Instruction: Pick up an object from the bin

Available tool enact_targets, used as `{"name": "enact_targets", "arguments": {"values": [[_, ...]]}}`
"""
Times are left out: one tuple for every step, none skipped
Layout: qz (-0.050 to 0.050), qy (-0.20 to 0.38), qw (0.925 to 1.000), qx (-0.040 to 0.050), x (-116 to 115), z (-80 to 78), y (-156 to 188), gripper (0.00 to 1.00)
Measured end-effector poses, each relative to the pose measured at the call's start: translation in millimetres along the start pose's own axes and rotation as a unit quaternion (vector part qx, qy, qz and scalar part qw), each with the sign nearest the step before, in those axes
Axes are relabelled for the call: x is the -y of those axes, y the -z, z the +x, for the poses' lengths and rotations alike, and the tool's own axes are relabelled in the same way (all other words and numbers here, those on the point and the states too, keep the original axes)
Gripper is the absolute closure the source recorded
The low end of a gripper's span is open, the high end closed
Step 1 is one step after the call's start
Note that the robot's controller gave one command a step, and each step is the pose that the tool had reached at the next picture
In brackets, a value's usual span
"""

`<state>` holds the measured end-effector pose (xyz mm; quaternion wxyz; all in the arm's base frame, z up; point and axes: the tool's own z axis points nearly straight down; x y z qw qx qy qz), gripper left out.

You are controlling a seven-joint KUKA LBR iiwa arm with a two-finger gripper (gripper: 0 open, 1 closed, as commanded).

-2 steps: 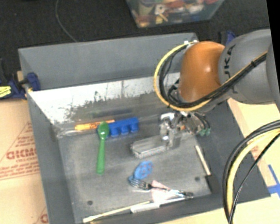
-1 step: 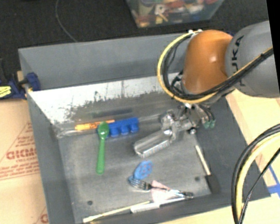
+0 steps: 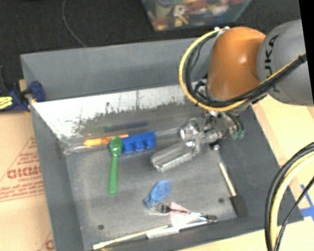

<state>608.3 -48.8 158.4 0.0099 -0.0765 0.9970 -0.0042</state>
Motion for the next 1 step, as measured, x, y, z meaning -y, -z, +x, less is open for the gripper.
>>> {"name": "enact_targets", "arguments": {"values": [[0.000, 0.000, 1.0000, 0.0007, 0.9, -0.8, 21.5, 1.00]]}}
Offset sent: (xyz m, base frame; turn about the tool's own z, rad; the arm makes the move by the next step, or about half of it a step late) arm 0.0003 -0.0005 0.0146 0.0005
